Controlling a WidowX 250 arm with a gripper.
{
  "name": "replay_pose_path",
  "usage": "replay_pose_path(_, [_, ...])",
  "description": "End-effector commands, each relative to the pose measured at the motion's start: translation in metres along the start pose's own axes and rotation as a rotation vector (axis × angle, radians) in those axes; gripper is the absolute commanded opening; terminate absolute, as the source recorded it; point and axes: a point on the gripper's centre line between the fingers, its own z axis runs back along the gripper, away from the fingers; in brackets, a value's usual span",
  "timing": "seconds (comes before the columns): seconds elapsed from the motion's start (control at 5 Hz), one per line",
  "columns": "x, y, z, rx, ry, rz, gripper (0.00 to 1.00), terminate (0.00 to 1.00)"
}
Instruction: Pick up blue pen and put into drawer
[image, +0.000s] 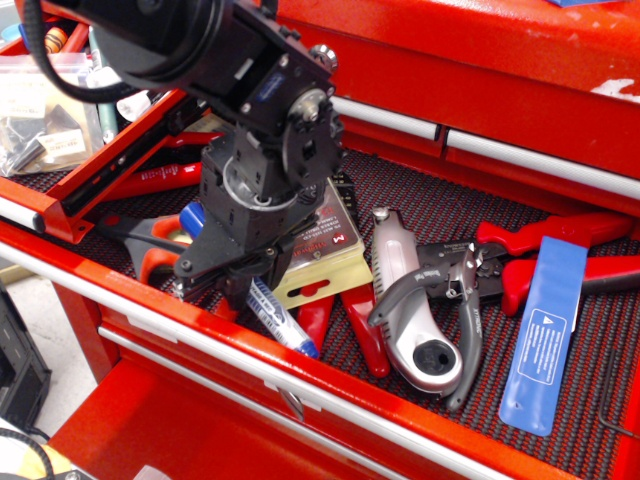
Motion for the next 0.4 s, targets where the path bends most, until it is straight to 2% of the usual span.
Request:
replay_pose_path(0.0, [0.046,0.004,0.068,0.124,-0.05,-0.078,0.0,0.0])
replay_pose_path(0.2, [0.099,0.015,0.091,0.161,-0.118,-0.153,0.0,0.0])
